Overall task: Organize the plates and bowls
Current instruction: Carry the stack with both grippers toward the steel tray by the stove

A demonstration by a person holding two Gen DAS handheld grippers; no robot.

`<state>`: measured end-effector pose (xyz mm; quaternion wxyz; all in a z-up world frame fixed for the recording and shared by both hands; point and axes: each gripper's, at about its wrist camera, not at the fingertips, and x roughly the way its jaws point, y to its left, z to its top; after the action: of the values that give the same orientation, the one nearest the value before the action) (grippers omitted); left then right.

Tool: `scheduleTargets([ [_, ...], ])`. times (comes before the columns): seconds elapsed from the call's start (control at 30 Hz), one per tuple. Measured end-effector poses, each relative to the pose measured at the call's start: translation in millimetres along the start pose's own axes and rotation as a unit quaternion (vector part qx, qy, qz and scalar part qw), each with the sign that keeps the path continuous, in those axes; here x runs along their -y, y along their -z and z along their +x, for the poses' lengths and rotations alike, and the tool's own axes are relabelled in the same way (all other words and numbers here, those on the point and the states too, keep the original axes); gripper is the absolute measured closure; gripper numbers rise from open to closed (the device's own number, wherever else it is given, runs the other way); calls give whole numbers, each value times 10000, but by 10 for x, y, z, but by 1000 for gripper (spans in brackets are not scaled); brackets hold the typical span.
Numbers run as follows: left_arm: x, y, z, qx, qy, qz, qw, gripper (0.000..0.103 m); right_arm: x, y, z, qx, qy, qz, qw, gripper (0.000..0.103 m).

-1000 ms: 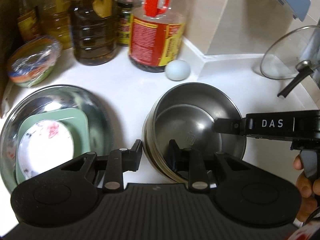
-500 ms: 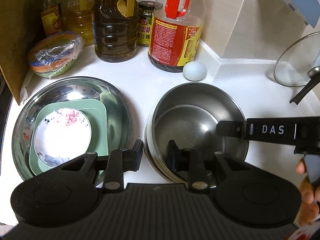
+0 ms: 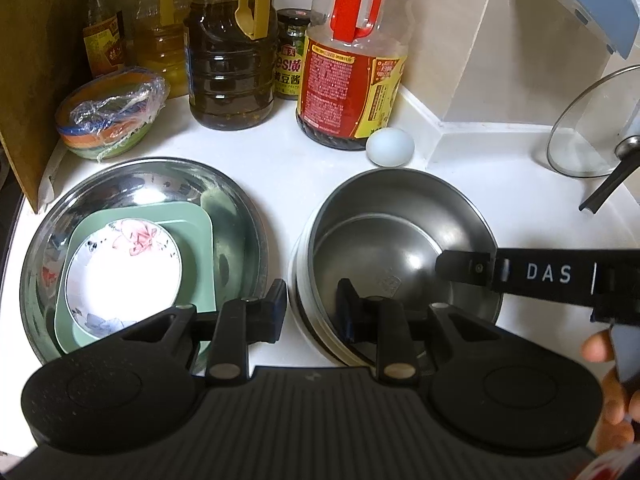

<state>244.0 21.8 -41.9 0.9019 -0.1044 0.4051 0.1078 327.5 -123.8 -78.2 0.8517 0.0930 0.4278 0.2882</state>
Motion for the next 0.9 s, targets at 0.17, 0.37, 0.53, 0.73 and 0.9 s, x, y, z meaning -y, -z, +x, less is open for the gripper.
scheduleTargets([
  [0.17, -68, -14, 16, -8, 158, -10, 9999, 72, 7, 131, -16, 268, 122, 478, 9984, 78],
  [0.37, -91, -24, 34, 17, 448, 178, 9988, 78, -41, 222, -33, 553, 316, 810, 9947, 78],
  [0.53, -88, -21, 39, 56, 507, 240, 9984, 78, -59, 229, -18, 563, 387, 852, 9940, 77],
  [0.73, -99, -43, 51, 53, 565, 260, 9980, 78, -73, 262, -10, 660, 434, 895, 9929, 77],
  [0.9, -119, -53, 52, 49, 625, 217, 9978, 78, -72, 277, -16, 712, 440, 990, 9916, 78],
])
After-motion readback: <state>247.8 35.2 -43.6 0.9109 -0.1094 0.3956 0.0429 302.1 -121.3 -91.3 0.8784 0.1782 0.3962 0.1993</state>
